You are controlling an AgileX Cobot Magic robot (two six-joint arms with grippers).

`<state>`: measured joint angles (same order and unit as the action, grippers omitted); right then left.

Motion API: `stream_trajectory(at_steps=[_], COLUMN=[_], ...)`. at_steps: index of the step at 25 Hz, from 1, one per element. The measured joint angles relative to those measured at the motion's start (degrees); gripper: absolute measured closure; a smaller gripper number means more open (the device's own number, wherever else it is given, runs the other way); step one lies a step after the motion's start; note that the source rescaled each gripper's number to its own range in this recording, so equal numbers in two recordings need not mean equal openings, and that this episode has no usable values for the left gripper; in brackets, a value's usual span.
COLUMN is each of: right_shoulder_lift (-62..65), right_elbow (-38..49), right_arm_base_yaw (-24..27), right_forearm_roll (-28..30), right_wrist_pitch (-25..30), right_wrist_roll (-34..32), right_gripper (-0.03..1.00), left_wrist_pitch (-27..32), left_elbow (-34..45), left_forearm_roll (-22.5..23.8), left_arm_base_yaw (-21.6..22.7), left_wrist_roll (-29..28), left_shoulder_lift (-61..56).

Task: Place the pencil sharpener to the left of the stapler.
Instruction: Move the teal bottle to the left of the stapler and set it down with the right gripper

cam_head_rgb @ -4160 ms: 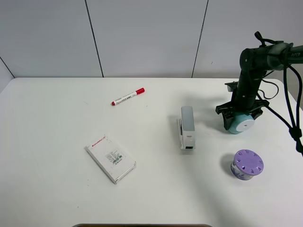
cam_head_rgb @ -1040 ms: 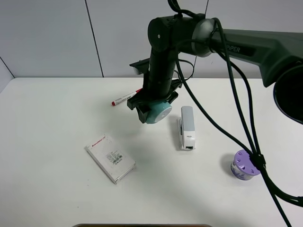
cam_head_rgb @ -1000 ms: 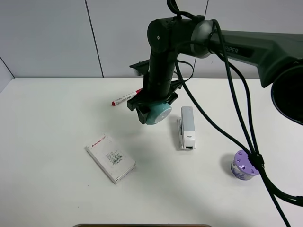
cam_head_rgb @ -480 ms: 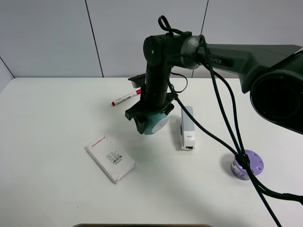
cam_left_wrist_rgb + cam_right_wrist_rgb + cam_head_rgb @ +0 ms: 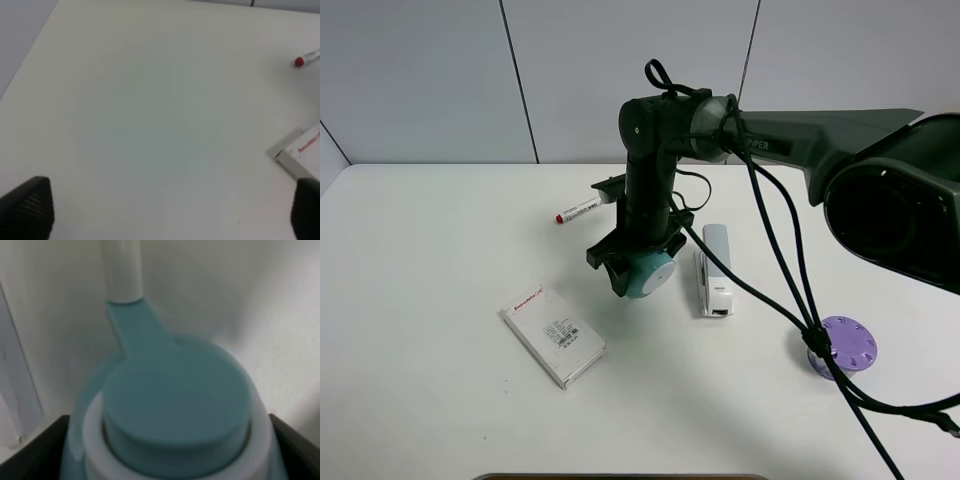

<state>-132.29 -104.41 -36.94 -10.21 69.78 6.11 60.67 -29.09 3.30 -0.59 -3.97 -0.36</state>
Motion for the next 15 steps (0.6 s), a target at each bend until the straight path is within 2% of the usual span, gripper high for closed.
stream_trajectory(at_steps=[15], right_shoulder_lift=[-2.3], right_elbow=[0.0], right_arm_base_yaw=[0.0], right_forearm_roll=[0.2], right_wrist_pitch=[0.0], right_wrist_roll=[0.0], right_gripper=[0.97], left_wrist_pitch=[0.0], left_elbow=[0.0], left_forearm_roll=[0.0], left_arm_base_yaw=[0.0], left_wrist_roll=[0.0], left_shoulder_lift=[0.0])
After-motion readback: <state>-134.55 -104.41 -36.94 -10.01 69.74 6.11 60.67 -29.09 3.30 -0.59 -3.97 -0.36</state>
